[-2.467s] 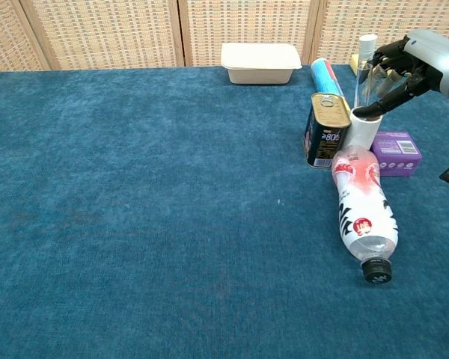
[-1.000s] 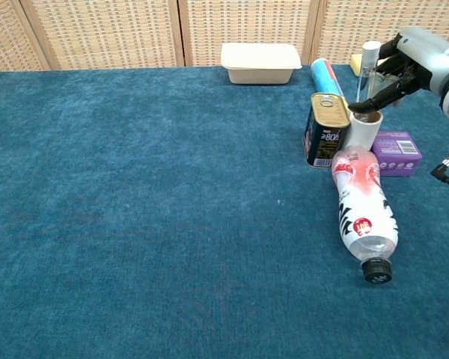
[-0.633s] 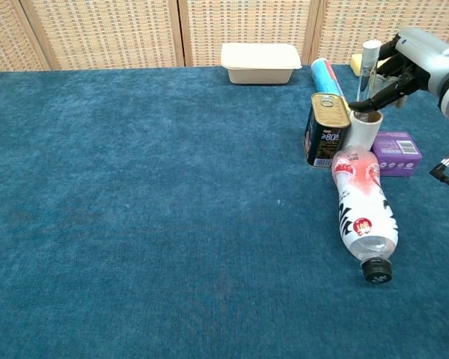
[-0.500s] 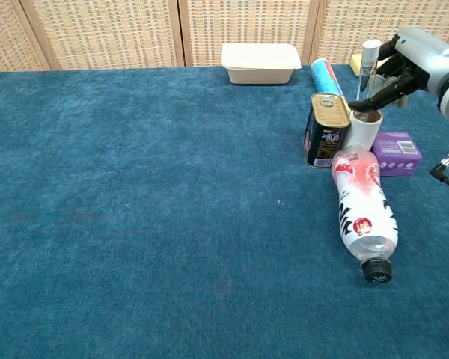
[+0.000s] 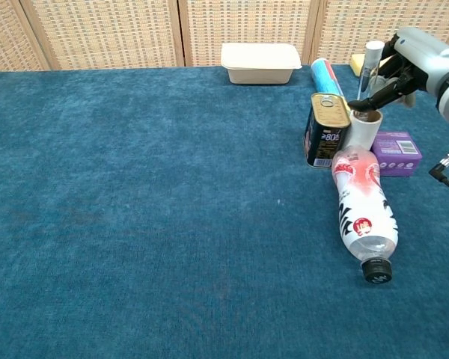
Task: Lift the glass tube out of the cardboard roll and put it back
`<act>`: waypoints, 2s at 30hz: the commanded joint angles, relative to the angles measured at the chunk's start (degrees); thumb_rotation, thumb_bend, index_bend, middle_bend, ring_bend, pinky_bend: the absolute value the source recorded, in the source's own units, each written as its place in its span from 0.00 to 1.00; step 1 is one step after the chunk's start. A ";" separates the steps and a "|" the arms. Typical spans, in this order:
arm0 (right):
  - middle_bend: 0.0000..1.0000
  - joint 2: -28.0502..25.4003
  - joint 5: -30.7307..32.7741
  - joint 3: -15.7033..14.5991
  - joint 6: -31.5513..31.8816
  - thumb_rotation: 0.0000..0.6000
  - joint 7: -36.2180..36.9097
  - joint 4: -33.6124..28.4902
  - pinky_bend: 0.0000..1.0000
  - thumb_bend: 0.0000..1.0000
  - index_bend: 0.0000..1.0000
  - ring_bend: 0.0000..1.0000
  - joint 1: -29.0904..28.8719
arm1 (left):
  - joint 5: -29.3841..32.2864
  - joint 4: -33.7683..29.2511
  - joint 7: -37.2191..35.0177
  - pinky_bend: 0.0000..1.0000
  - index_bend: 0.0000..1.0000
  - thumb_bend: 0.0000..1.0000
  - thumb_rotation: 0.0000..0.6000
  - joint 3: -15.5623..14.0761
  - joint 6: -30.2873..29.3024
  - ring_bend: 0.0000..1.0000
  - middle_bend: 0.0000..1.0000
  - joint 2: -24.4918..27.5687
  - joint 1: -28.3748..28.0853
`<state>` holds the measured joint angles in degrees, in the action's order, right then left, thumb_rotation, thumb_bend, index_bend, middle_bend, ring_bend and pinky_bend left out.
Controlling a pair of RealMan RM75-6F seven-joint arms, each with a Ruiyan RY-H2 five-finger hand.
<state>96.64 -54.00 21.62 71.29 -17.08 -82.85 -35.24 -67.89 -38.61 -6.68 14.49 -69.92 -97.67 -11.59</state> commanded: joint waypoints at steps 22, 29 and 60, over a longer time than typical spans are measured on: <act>0.88 0.87 -2.29 0.00 0.44 1.00 1.88 1.46 0.84 0.34 0.71 0.91 0.03 | 0.01 -0.05 -0.01 0.33 0.47 0.15 1.00 0.01 0.06 0.24 0.43 0.03 -0.01; 0.91 0.94 -2.83 0.08 0.45 1.00 2.48 1.45 0.85 0.35 0.74 0.93 0.11 | 0.01 -0.04 -0.01 0.33 0.48 0.15 1.00 0.00 0.05 0.24 0.43 0.03 0.01; 0.93 1.29 -4.00 2.02 -0.88 1.00 5.56 4.03 0.87 0.36 0.77 0.96 -1.23 | 0.02 -0.12 0.10 0.33 0.47 0.15 1.00 0.00 0.03 0.24 0.43 0.04 0.01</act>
<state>97.97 -58.03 23.61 70.46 -11.55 -78.79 -36.48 -67.87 -38.73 -6.58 14.50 -69.88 -97.63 -11.59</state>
